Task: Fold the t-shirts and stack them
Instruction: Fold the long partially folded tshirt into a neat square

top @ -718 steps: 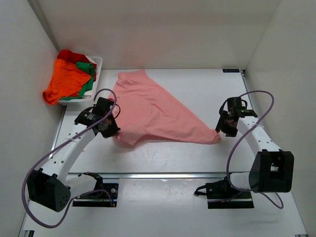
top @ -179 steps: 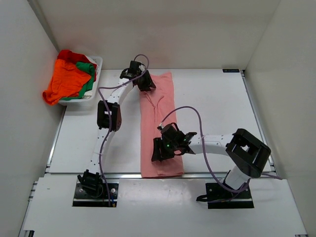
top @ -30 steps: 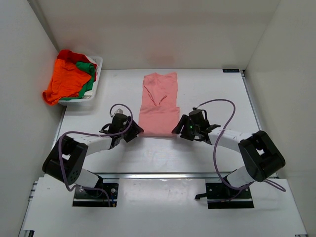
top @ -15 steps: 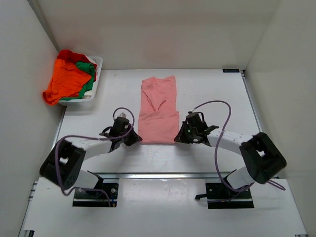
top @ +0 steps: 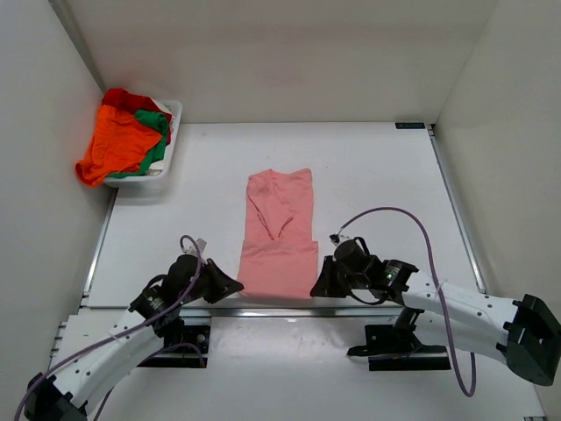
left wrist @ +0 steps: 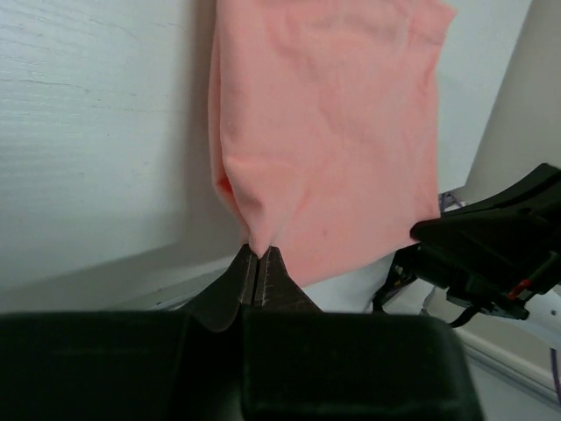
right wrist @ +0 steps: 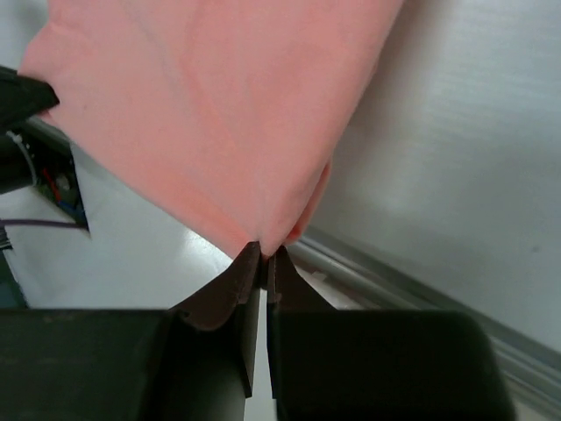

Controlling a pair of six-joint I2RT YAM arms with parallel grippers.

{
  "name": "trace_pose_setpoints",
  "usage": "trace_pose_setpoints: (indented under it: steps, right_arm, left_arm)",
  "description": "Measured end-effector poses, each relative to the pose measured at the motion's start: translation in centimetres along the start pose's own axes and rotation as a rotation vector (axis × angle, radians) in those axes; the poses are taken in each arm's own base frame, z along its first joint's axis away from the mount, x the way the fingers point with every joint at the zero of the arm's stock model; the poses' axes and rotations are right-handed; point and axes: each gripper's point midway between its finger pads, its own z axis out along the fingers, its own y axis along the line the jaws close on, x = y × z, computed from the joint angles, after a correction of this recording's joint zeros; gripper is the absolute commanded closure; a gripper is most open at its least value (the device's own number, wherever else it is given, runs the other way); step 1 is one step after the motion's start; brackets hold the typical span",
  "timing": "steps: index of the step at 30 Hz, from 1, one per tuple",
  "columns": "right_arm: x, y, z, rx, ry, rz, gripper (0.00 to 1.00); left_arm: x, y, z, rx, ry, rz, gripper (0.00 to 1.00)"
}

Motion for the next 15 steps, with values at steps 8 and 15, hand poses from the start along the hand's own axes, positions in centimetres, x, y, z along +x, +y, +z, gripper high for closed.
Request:
trace_pose_setpoints:
  steps: [8, 15]
  right_arm:
    - [-1.0, 2.7, -2.2, -0.039, -0.061, 0.001, 1.0]
    - [-8.0, 3.5, -3.4, -0.024, -0.187, 0.017, 1.0]
  left_arm:
    - [-3.5, -2.9, -3.5, 0.064, -0.13, -0.033, 1.0]
    - [-7.0, -6.8, -3.8, 0.061, -0.18, 0.018, 1.0]
